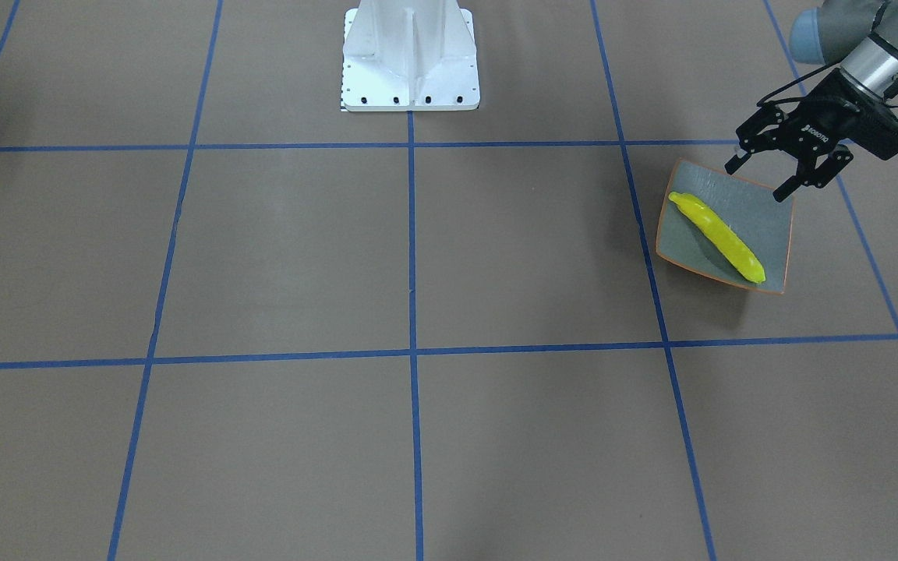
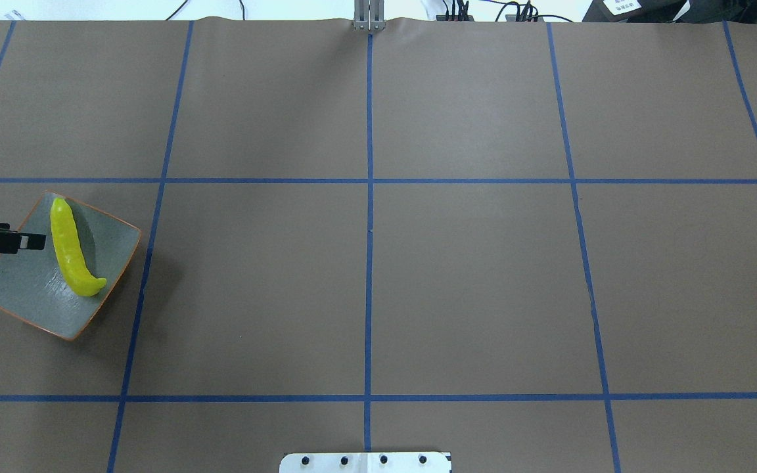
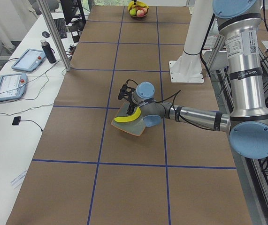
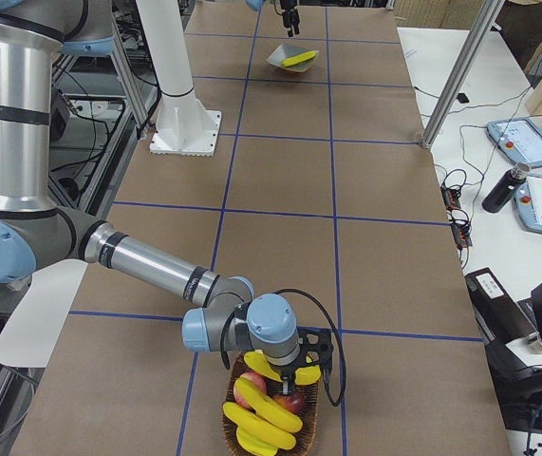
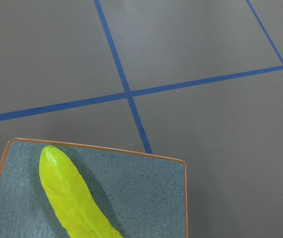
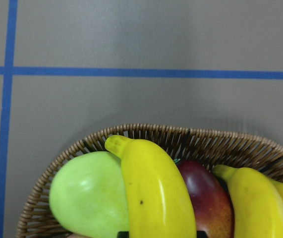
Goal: Transfer all bananas from basket to plate
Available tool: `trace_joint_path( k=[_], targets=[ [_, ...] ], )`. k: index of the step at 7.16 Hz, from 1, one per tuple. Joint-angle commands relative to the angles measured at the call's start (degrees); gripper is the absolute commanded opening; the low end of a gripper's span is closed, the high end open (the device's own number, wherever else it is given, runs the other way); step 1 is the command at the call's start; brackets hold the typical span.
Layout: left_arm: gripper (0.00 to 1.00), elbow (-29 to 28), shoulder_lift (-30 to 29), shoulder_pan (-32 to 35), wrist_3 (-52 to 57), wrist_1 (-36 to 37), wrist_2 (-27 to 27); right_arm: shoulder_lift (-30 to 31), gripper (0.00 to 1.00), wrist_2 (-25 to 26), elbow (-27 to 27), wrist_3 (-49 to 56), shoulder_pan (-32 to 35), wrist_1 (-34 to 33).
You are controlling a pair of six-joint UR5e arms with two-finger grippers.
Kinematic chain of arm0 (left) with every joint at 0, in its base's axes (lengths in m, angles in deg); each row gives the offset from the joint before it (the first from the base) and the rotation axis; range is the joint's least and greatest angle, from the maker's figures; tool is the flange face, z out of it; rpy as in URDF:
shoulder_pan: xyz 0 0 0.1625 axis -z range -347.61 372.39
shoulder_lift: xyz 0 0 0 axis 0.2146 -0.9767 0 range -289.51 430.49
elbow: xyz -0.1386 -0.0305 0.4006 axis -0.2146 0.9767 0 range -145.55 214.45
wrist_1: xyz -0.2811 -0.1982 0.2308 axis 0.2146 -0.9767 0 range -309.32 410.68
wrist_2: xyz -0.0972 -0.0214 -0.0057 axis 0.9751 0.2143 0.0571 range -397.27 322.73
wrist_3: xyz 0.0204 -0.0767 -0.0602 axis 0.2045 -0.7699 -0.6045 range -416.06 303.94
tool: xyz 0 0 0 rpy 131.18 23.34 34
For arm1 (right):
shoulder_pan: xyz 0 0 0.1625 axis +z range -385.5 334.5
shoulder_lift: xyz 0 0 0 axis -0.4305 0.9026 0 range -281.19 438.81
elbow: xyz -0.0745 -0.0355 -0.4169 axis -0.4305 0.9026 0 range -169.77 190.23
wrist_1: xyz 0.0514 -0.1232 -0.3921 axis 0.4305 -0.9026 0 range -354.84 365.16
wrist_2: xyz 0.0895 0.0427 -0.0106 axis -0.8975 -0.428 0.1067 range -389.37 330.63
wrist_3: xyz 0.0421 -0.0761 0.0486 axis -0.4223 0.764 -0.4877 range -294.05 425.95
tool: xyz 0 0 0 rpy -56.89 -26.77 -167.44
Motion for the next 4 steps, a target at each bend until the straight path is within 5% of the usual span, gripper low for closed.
trace_joint_path(
  k=[1, 4],
  targets=[
    [1.0, 0.1, -1.9, -0.2, -0.1, -0.2, 0.0, -0.7, 0.0, -1.4, -5.8, -7.2, 0.4, -0.1],
    [1.0, 0.1, -10.5, -1.3, -3.3, -0.5, 0.1, -2.7, 0.0, -3.5, -20.0, -31.9, -10.3, 0.3]
  ],
)
